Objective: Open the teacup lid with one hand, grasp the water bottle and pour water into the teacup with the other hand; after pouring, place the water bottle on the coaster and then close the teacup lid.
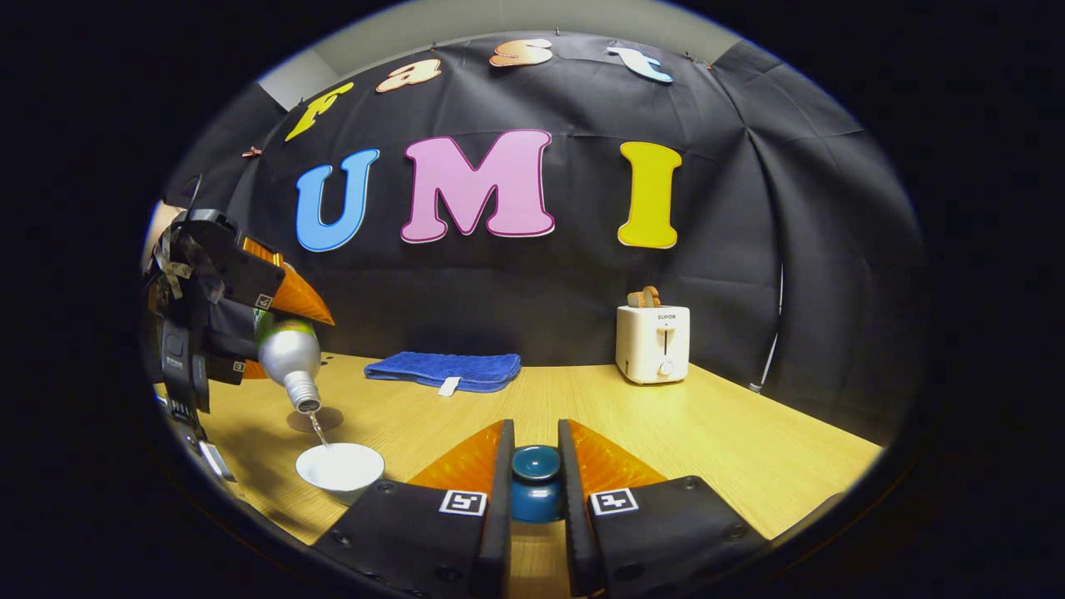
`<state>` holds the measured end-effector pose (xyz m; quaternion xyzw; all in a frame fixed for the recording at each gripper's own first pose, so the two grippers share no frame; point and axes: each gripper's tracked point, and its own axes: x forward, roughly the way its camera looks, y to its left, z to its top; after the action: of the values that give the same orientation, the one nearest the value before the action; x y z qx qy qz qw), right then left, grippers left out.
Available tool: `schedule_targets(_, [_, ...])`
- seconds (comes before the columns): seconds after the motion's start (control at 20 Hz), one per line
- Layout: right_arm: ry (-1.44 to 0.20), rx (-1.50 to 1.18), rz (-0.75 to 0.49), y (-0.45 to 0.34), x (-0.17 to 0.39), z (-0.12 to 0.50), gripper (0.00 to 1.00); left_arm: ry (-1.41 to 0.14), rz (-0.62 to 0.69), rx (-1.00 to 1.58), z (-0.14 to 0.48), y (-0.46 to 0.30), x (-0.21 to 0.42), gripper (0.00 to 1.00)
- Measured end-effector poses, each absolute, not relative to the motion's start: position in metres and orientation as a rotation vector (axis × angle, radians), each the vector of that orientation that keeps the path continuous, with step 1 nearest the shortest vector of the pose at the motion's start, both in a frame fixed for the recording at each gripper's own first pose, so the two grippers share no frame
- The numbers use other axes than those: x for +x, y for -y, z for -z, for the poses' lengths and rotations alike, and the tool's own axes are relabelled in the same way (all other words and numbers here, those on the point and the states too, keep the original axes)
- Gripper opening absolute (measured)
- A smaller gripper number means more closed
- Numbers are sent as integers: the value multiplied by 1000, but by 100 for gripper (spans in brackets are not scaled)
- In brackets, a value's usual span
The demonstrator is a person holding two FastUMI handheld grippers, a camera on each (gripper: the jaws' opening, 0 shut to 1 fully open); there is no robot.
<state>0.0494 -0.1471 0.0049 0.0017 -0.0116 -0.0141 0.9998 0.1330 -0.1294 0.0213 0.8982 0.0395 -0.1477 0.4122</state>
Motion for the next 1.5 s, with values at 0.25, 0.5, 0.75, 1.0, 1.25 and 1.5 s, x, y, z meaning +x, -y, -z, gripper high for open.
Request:
schedule_targets(0.25, [23, 4, 28, 148, 49, -5, 30, -98, 368, 2290, -24, 129, 134, 82])
schedule_targets(0.5, [23, 4, 28, 147, 50, -4, 30, -45, 361, 2314, -26, 137, 136, 82])
schedule_targets(0.75, [23, 4, 27, 148, 49, -5, 30, -30, 369, 2317, -25, 139, 135, 81])
schedule_targets(1.0, [23, 4, 27, 148, 49, -4, 30, -24, 371, 2321, -25, 141, 135, 81])
schedule_targets(1.25, [23, 4, 27, 148, 49, -5, 31, -14, 366, 2329, -25, 143, 134, 82])
schedule_targets(1.5, [23, 4, 28, 147, 49, -5, 30, -2, 370, 2332, -23, 145, 133, 82])
